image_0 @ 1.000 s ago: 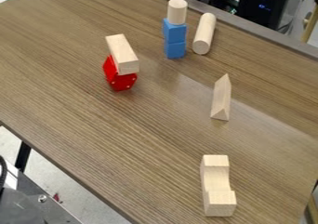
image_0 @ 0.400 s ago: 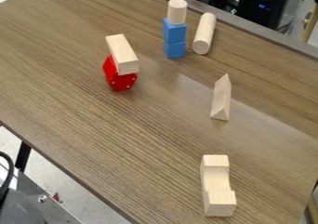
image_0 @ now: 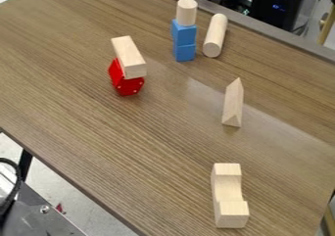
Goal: Took the rectangular block and put it on top of the cylinder
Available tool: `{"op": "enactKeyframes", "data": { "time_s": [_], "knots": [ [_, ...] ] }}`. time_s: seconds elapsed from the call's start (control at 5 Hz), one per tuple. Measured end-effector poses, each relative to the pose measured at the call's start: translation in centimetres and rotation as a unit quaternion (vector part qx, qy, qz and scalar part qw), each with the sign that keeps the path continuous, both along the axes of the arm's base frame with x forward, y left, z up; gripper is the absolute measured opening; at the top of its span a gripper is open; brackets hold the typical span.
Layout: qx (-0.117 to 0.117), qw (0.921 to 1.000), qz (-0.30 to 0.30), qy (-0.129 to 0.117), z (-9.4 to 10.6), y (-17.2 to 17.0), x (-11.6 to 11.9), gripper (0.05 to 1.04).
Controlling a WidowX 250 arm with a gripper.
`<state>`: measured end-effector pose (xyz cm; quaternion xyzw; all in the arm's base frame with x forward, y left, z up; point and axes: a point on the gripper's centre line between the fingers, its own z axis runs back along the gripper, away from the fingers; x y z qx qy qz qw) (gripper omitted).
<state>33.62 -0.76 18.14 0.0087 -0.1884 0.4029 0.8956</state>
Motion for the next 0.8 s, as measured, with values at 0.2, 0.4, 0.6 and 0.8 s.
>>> {"op": "enactKeyframes", "data": {
  "time_s": [0.2, 0.4, 0.6, 0.8],
  "knots": [
    [-0.051, 0.9987, 0.006, 0.005, -0.8, -2.5, -2.1, 0.999],
    [-0.087, 0.9958, 0.004, 0.027, -2.4, -4.3, -3.9, 0.999],
    [-0.080, 0.9951, 0.008, 0.058, -4.4, -4.4, -5.7, 0.999],
    [-0.063, 0.9948, 0.037, 0.071, -5.1, -2.3, -6.9, 0.999]
  ]
}}
